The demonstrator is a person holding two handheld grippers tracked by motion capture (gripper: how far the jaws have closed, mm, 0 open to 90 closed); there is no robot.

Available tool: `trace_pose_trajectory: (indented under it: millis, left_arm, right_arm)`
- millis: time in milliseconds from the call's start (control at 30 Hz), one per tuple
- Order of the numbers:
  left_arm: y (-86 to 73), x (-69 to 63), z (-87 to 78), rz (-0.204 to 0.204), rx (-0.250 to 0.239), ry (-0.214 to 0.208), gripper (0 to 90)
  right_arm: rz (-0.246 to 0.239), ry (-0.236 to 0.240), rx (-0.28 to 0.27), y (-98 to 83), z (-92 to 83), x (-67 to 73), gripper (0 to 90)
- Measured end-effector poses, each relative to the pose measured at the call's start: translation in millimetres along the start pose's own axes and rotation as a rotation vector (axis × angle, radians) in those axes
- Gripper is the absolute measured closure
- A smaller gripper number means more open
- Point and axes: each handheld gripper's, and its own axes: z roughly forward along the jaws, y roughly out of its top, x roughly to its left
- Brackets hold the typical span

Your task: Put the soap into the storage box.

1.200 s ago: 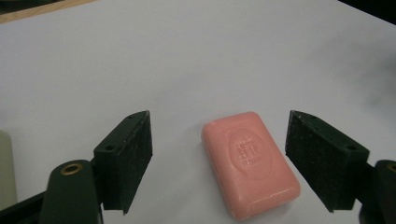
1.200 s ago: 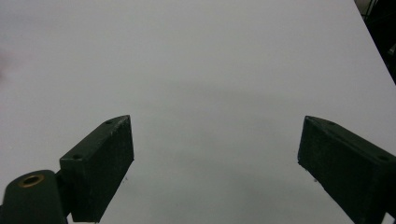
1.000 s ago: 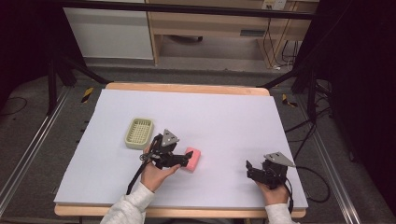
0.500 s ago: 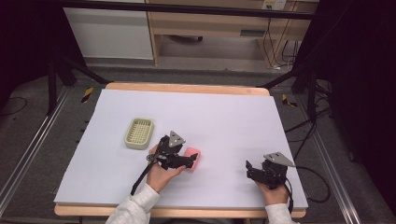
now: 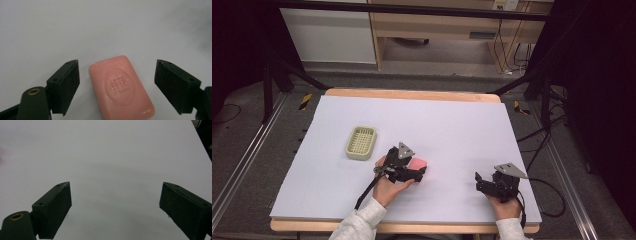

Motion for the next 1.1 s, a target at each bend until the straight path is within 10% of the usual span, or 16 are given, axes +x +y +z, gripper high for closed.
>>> trace_pose_trajectory:
  millis: [1100]
  left_arm:
    - [-14.2, -5.6, 22.2, -0.026, 0.090, 0.015, 26.4]
  right_arm:
    - [-0.001, 0.006, 0.006, -0.4, 1.0, 0.0, 10.8]
